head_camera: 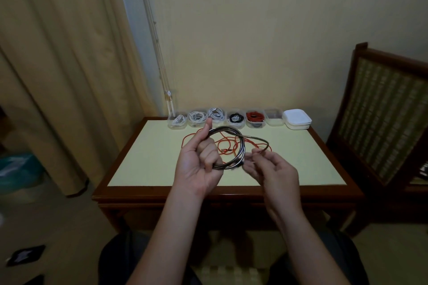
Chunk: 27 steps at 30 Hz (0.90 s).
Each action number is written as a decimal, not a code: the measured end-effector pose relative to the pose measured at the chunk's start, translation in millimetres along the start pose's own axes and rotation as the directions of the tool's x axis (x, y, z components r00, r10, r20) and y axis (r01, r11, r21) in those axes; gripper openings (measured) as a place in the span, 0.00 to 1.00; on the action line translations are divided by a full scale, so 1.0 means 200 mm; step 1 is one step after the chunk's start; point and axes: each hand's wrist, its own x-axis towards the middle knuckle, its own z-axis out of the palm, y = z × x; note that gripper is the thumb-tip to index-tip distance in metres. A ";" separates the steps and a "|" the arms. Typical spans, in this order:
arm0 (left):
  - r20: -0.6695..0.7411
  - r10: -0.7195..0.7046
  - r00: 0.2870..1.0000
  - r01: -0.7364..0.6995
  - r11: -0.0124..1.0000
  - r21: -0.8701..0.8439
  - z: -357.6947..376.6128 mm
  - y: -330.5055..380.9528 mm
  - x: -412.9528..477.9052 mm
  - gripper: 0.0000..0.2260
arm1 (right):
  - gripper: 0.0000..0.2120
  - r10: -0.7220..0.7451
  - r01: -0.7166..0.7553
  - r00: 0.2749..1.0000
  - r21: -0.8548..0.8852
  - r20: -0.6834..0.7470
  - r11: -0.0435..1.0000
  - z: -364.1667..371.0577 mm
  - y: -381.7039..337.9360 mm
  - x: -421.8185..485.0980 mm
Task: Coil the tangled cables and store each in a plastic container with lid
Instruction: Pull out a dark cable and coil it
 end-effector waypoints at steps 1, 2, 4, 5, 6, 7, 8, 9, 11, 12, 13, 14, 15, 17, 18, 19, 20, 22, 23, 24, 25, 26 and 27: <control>-0.003 -0.008 1.000 0.008 1.000 -0.005 0.00 0.00 0.00 0.09 | 0.04 0.068 -0.068 0.998 0.166 0.001 0.984 0.02 -0.03 0.00; -0.004 -0.016 1.000 0.016 1.000 -0.008 -0.01 -0.01 0.00 0.08 | 0.05 0.109 -0.112 0.994 0.297 0.028 0.948 0.03 -0.06 -0.01; -0.011 -0.027 1.000 0.027 1.000 -0.005 -0.01 -0.02 0.01 0.08 | 0.05 0.133 -0.157 0.987 0.438 0.087 0.885 0.05 -0.11 -0.02; -0.018 -0.030 0.999 0.030 1.000 0.002 -0.01 -0.03 0.02 0.08 | 0.06 0.137 -0.173 0.984 0.463 0.112 0.869 0.07 -0.12 -0.03; -0.031 -0.025 0.999 0.026 1.000 0.017 -0.01 -0.03 0.02 0.08 | 0.06 0.144 -0.190 0.981 0.466 0.133 0.864 0.08 -0.12 -0.04; -0.050 -0.013 0.999 0.015 0.999 0.037 -0.01 -0.04 0.02 0.08 | 0.06 0.154 -0.209 0.976 0.452 0.157 0.867 0.09 -0.12 -0.05; -0.070 0.004 0.998 0.000 0.998 0.060 -0.01 -0.05 0.03 0.08 | 0.06 0.165 -0.234 0.967 0.426 0.193 0.874 0.10 -0.11 -0.06; -0.093 0.028 0.995 -0.020 0.995 0.093 0.00 -0.06 0.03 0.08 | 0.06 0.178 -0.260 0.955 0.387 0.237 0.884 0.10 -0.11 -0.07; -0.150 0.098 0.984 -0.071 0.981 0.179 0.03 -0.06 0.02 0.08 | 0.08 0.210 -0.292 0.931 0.264 0.299 0.919 0.11 -0.09 -0.08; -0.178 0.140 0.974 -0.099 0.970 0.223 0.04 -0.07 0.02 0.07 | 0.09 0.225 -0.292 0.926 0.198 0.302 0.936 0.11 -0.08 -0.08; -0.199 0.181 0.963 -0.125 0.956 0.265 0.04 -0.06 0.02 0.06 | 0.10 0.236 -0.289 0.926 0.154 0.294 0.945 0.11 -0.07 -0.08; -0.202 0.223 0.954 -0.155 0.940 0.303 0.03 -0.06 0.02 0.06 | 0.11 0.241 -0.290 0.927 0.141 0.288 0.947 0.11 -0.06 -0.08; -0.192 0.271 0.943 -0.192 0.917 0.350 0.02 -0.06 0.03 0.07 | 0.11 0.241 -0.292 0.927 0.149 0.287 0.945 0.12 -0.06 -0.08; -0.155 0.379 0.912 -0.270 0.841 0.469 -0.02 -0.06 0.05 0.10 | 0.12 0.224 -0.276 0.931 0.152 0.290 0.949 0.14 -0.06 -0.09; -0.126 0.419 0.899 -0.297 0.796 0.528 -0.04 -0.07 0.06 0.11 | 0.11 0.208 -0.252 0.935 0.124 0.287 0.960 0.14 -0.07 -0.10; -0.095 0.438 0.894 -0.308 0.756 0.578 -0.05 -0.08 0.07 0.11 | 0.11 0.196 -0.227 0.940 0.082 0.280 0.970 0.15 -0.07 -0.10; -0.068 0.430 0.900 -0.300 0.725 0.620 -0.06 -0.08 0.08 0.10 | 0.12 0.190 -0.207 0.945 0.036 0.264 0.978 0.15 -0.07 -0.10; -0.029 0.341 0.940 -0.222 0.674 0.705 -0.08 -0.07 0.08 0.10 | 0.13 0.188 -0.185 0.960 -0.033 0.207 0.982 0.12 -0.08 -0.07; -0.018 0.281 0.959 -0.176 0.649 0.740 -0.09 -0.06 0.09 0.10 | 0.13 0.187 -0.177 0.967 -0.072 0.173 0.982 0.10 -0.09 -0.06; -0.012 0.219 0.976 -0.132 0.631 0.764 -0.09 -0.05 0.09 0.11 | 0.13 0.182 -0.165 0.973 -0.122 0.143 0.979 0.08 -0.09 -0.04; -0.015 0.165 0.986 -0.092 0.623 0.777 -0.09 -0.04 0.09 0.10 | 0.14 0.174 -0.151 0.977 -0.174 0.123 0.973 0.06 -0.09 -0.03; -0.021 0.120 0.993 -0.059 0.624 0.779 -0.08 -0.04 0.08 0.09 | 0.14 0.166 -0.138 0.979 -0.218 0.116 0.966 0.04 -0.08 -0.02; -0.025 0.087 0.996 -0.036 0.631 0.775 -0.08 -0.05 0.08 0.09 | 0.13 0.160 -0.126 0.980 -0.254 0.119 0.959 0.03 -0.08 -0.02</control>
